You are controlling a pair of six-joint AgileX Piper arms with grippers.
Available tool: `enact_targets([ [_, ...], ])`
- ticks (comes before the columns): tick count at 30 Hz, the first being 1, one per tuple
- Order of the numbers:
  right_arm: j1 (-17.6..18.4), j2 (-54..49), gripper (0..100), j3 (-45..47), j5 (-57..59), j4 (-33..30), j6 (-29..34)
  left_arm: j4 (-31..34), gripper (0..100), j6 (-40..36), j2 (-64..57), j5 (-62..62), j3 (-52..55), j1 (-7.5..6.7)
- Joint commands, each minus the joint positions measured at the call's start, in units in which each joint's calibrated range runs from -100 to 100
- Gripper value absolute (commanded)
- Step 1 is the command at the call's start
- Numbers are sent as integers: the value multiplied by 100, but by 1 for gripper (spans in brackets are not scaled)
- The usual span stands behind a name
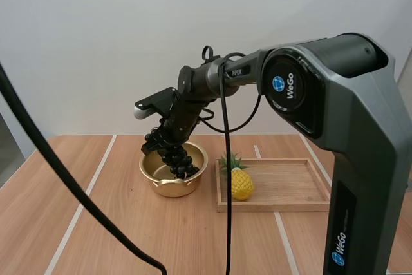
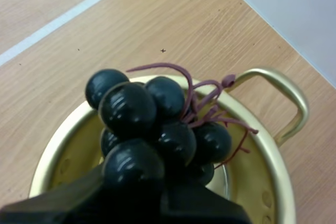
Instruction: Open the pot, put the grape inside, and close it
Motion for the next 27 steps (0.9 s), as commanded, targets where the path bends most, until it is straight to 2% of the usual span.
enact_targets([
  [1,6,-54,0,226,65,-61,-40,59,0,13,-29,-213,-26,-2],
  [6,6,-241,0,227,514,-100,-40,59,0,13,-29,-213,-26,-2],
  [14,6,-348,0,227,953,-943,227,59,0,13,-29,-213,-26,-2],
  [27,6,235,0,227,729,-913,227,59,0,13,-29,-213,-26,-2],
])
